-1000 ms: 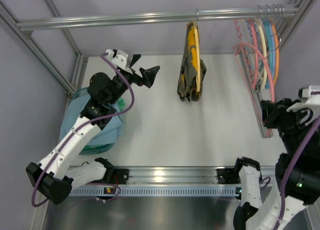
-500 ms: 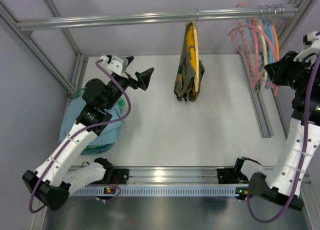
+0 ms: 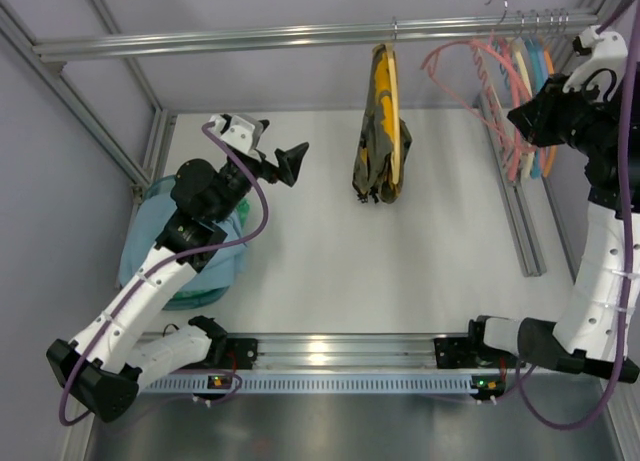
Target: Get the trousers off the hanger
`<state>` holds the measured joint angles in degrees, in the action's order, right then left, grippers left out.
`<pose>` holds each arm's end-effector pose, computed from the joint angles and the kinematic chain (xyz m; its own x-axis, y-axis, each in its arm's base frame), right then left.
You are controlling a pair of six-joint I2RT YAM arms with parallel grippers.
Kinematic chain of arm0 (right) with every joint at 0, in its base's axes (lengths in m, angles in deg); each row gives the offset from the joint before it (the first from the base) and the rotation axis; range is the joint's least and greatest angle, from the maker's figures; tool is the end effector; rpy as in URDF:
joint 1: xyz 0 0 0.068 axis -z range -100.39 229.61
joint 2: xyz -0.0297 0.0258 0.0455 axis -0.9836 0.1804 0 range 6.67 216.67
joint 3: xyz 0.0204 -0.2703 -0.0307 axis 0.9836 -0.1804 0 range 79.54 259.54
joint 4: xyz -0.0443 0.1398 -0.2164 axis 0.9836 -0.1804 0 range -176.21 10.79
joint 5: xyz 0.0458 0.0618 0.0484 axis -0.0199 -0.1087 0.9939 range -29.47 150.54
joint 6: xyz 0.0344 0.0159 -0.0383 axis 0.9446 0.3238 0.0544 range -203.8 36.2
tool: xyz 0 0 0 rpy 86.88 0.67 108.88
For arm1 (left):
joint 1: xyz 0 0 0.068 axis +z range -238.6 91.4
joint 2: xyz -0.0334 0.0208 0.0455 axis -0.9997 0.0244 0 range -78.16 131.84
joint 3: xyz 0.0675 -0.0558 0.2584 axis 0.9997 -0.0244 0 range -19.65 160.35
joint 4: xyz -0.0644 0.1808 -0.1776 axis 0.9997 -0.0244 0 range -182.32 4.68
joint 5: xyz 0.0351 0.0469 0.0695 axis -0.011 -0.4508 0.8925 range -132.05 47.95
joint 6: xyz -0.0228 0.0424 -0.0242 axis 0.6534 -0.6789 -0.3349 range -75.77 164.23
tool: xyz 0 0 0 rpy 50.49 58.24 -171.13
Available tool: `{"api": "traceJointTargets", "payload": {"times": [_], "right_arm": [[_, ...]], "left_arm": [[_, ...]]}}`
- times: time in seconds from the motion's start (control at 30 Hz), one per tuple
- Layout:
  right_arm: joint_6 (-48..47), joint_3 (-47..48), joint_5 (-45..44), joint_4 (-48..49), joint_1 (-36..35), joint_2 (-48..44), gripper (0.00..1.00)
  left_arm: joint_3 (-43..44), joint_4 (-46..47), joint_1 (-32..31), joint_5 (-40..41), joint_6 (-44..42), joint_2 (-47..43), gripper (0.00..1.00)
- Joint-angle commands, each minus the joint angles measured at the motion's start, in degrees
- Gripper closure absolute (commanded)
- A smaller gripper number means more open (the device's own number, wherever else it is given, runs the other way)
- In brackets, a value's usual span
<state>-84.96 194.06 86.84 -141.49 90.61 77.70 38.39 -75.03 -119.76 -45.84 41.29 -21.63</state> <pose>0.1706 -0.0172 0.5412 -0.3110 0.0421 -0.9495 -0.2471 0.9611 0.1235 0.1912 -0.1185 0.4226 0.2040 -0.0636 -0.9769 0.5619 0.8247 0.0636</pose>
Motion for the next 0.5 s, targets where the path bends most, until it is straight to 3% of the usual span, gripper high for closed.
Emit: {"api": "traceJointTargets", "payload": {"times": [0.0,0.13,0.47], "right_arm": [[-1.7,5.1,-6.8,-1.7,-5.5,2.5,1.0],[-0.7,5.3,-13.5,-0.9,-5.8,3.2,1.0],[-2.1,6.2,-17.3,-2.3,-6.0,5.5,1.0]], "left_arm": [[-0.3,1.6,0.0,0.0,0.6,0.1,0.02],[-0.7,1.2,0.0,0.1,0.8,-0.2,0.02],[-0.7,1.3,0.1,0.3,0.9,0.9,0.02]]}}
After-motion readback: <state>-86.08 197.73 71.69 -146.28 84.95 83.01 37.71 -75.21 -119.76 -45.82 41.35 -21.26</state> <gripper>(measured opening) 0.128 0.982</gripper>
